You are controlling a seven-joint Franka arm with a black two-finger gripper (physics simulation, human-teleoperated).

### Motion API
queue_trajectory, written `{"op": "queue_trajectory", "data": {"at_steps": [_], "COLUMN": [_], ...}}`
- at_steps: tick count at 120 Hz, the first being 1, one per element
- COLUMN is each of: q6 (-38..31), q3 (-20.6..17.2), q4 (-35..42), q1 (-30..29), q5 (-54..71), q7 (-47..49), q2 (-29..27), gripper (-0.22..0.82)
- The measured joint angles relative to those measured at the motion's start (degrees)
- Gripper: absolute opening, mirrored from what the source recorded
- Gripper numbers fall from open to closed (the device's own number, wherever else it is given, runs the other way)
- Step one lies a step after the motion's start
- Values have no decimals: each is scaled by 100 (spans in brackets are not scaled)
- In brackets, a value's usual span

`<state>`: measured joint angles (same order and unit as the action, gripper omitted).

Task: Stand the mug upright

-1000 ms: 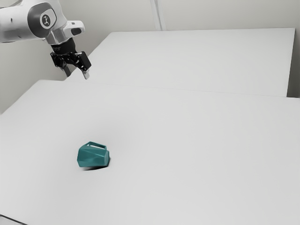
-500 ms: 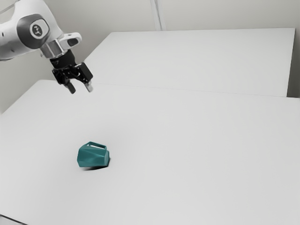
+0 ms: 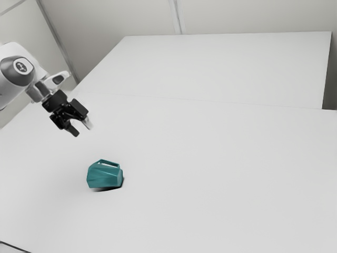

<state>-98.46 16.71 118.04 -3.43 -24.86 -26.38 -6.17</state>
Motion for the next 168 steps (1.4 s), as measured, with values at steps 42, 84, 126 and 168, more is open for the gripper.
{"op": "queue_trajectory", "data": {"at_steps": [42, 84, 126, 168], "q6": [-468, -836, -906, -792], "q3": [602, 694, 693, 693], "q4": [869, 1206, 1640, 1759], "q1": [-118, -476, -235, -254], "q5": [-1123, -1765, -2538, -2817], "q7": [-1500, -2716, -3411, -3803], "q2": [328, 917, 1111, 1098], "gripper": [60, 60, 60, 8]}}
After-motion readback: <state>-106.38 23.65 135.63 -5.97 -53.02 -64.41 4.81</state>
